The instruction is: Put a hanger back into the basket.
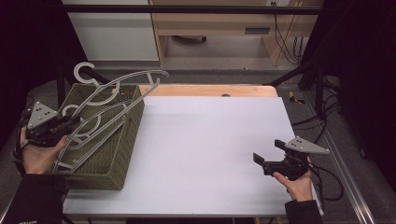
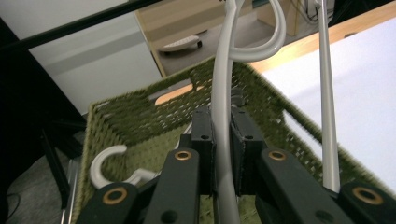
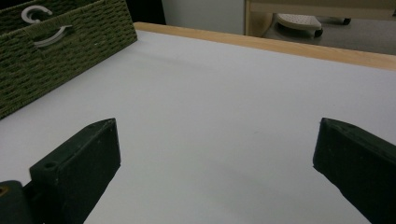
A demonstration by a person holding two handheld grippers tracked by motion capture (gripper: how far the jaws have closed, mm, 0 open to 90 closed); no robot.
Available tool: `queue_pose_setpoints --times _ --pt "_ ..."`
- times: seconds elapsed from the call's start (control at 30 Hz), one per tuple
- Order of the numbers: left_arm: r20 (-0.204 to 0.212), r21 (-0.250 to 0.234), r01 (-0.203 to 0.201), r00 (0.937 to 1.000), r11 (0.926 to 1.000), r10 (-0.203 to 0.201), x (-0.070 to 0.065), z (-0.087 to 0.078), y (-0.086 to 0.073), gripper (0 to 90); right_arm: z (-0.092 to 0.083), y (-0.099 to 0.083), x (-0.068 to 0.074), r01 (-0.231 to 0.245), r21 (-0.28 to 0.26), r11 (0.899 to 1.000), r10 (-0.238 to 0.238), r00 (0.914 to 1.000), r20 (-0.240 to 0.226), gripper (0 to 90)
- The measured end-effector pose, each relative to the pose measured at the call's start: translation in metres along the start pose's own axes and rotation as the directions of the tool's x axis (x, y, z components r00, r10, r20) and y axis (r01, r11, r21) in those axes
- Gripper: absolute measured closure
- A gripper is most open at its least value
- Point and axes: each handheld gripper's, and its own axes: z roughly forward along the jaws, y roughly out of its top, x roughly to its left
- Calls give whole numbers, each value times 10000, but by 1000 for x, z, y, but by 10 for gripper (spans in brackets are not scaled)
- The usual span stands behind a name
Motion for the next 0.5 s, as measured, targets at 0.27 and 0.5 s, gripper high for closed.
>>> queue_pose_setpoints --times 0.27,0.5 --pt "-116 205 150 9998 9997 -148 21 -1 -15 817 1 0 0 -13 24 10000 13 10000 45 12" --pt "-257 363 183 9995 9992 -174 34 -5 -31 817 1 0 0 -36 33 10000 35 10000 29 11"
